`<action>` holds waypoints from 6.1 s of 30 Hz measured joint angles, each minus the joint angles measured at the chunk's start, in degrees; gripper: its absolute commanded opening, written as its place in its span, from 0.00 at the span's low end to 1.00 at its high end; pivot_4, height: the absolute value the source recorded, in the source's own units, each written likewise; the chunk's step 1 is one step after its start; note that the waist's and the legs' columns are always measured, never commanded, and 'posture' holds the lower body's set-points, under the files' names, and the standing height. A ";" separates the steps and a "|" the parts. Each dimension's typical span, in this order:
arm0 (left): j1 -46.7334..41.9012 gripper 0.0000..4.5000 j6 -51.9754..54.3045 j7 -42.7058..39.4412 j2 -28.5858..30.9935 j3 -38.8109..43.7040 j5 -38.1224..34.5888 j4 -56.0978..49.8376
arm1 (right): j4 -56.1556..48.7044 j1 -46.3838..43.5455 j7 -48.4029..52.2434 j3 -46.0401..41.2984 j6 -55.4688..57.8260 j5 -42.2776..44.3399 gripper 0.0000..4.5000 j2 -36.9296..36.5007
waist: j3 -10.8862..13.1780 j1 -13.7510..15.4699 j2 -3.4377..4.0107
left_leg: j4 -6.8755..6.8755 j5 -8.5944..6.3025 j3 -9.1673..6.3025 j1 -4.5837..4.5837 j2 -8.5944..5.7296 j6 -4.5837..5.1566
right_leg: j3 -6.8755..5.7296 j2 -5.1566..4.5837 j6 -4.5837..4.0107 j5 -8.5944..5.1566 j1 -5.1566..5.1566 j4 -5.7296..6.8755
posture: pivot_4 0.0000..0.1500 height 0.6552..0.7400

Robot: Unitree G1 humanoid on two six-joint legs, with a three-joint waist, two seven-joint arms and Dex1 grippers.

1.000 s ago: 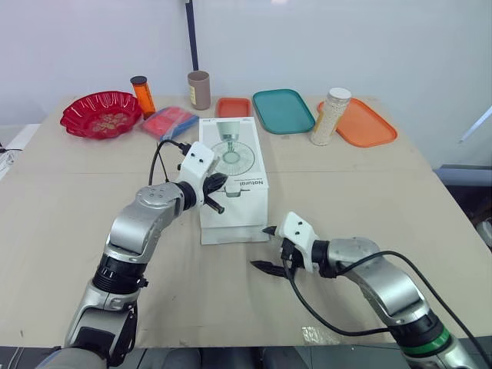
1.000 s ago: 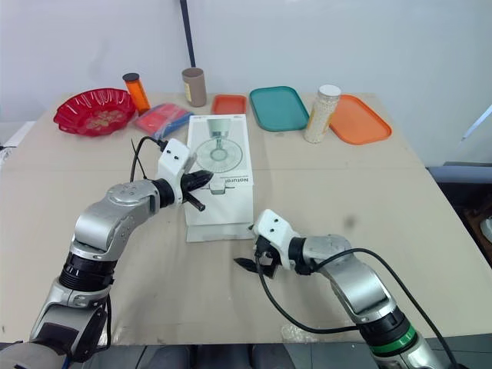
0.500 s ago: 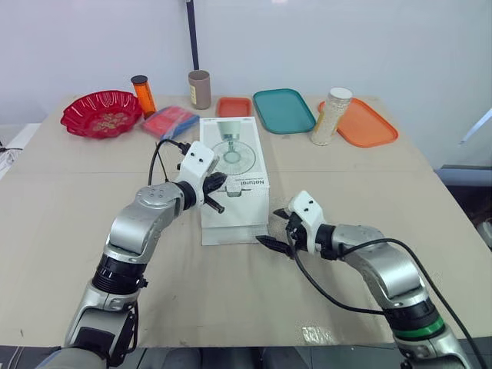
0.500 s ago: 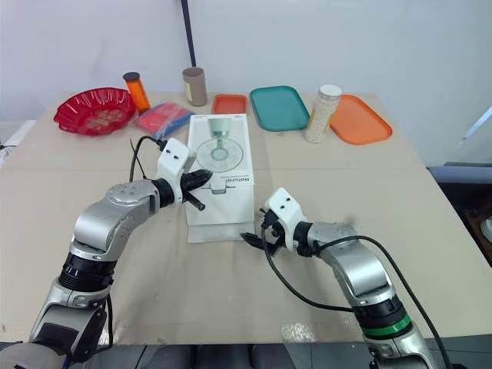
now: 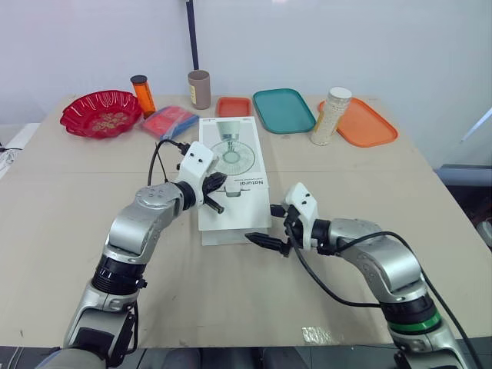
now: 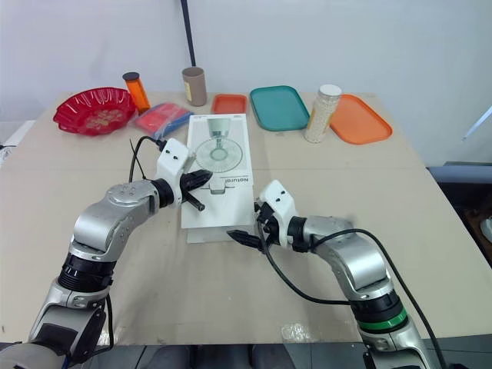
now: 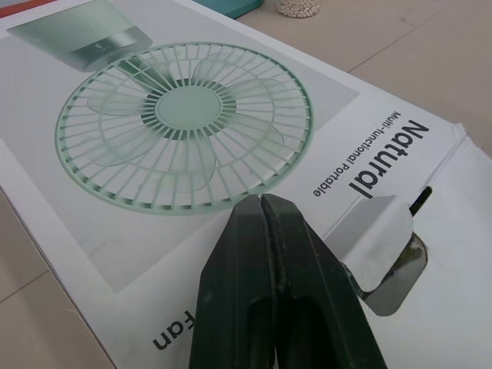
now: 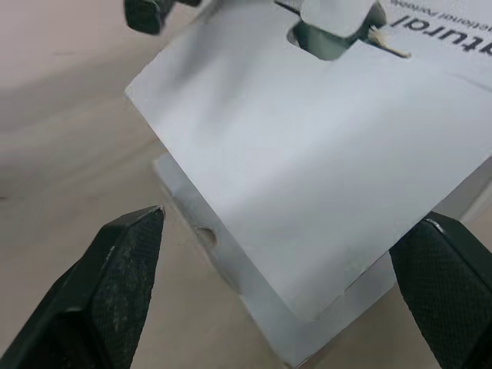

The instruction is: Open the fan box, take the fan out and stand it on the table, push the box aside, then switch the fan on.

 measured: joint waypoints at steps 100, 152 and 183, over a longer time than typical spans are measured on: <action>-3.97 0.00 5.11 -1.43 5.15 -1.04 -4.01 1.58 | -8.45 -7.48 -27.02 -1.50 22.17 6.36 0.01 17.75 | 0.17 -0.08 -0.14 | 0.01 0.06 -0.05 -0.18 0.04 -0.09 | -0.06 0.01 -0.05 0.05 -0.23 0.09 | 1.00 1.00; -2.72 0.00 4.58 -1.07 3.39 -0.80 -3.55 0.32 | 9.81 -9.74 -29.47 -1.19 7.71 -7.98 0.01 12.71 | 0.17 -0.14 -0.13 | -0.05 0.06 0.00 -0.18 0.03 -0.09 | -0.01 0.01 -0.02 0.03 -0.25 0.07 | 1.00 1.00; -1.03 0.00 9.24 4.48 1.92 8.70 -5.75 -6.94 | 4.49 -14.92 -24.69 -3.26 2.45 -8.78 0.01 12.85 | 0.22 -0.21 -0.08 | -0.05 0.07 0.00 -0.25 0.07 -0.12 | -0.01 0.02 -0.04 0.05 -0.33 0.08 | 1.00 1.00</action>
